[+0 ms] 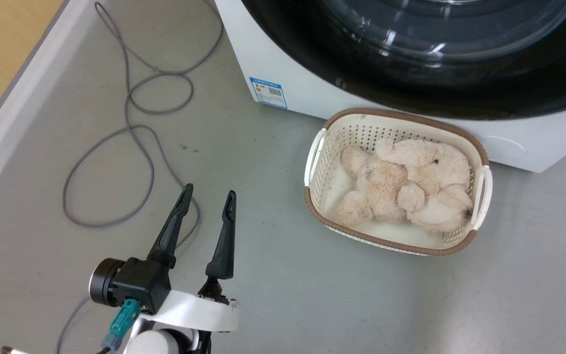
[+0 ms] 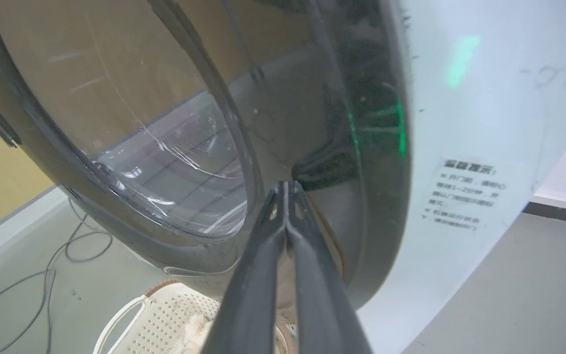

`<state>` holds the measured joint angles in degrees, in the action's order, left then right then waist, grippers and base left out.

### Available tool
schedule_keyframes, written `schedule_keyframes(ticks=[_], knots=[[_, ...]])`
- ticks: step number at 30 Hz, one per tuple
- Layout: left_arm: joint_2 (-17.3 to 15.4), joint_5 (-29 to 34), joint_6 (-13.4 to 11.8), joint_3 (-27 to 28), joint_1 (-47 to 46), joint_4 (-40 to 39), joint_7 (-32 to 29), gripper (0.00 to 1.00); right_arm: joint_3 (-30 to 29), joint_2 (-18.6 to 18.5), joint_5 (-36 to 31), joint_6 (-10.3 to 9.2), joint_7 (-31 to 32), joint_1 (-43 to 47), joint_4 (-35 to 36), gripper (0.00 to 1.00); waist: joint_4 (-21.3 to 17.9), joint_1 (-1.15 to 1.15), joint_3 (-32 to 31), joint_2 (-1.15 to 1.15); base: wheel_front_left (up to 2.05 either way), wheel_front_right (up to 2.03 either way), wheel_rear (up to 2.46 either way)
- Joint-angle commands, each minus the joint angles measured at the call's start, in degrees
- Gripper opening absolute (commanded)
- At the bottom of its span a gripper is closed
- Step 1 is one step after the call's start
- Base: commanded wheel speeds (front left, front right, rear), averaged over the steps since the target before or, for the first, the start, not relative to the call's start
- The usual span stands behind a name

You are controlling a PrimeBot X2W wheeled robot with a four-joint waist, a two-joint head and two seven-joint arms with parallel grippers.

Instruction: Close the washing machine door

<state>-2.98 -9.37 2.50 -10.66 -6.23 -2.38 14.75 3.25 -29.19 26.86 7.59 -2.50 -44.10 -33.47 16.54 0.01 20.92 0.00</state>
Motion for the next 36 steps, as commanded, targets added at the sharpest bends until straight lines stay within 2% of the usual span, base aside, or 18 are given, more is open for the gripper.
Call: schedule_keyframes(ticks=[1, 13, 21, 27, 36], knots=[[0.1, -0.2, -0.4, -0.2, -0.9, -0.1, 0.2, 1.00, -0.3, -0.7, -0.1, -0.10, 0.1, -1.6, -0.9, 0.00, 0.1, -0.01, 0.2, 0.00, 0.00, 0.00, 0.00], [0.1, -0.4, -1.5, -0.3, -1.4, 0.2, 0.2, 1.00, -0.2, -0.5, 0.6, -0.10, -2.8, -6.0, -6.7, 0.00, -0.9, -0.01, -0.3, 0.00, 0.00, 0.00, 0.00], [0.1, 0.2, -0.6, 0.6, -0.6, 0.8, 0.2, 1.00, 5.6, 1.1, 4.7, -0.10, -4.1, -1.8, -5.2, 0.00, -3.5, -0.01, -3.0, 0.00, 0.00, 0.00, 0.00], [0.1, 0.3, -0.2, 0.3, -1.4, 0.2, 0.2, 1.00, 10.6, -0.5, 7.6, -0.10, -2.6, -2.3, -3.6, 0.00, -3.3, -0.01, -2.4, 0.00, 0.00, 0.00, 0.00], [0.1, 0.0, -0.2, -0.2, -0.8, 0.5, 0.2, 1.00, 12.8, -4.3, 9.5, -0.10, -1.8, -6.8, -7.1, 0.00, -1.4, -0.01, -1.1, 0.00, 0.00, 0.00, 0.00]])
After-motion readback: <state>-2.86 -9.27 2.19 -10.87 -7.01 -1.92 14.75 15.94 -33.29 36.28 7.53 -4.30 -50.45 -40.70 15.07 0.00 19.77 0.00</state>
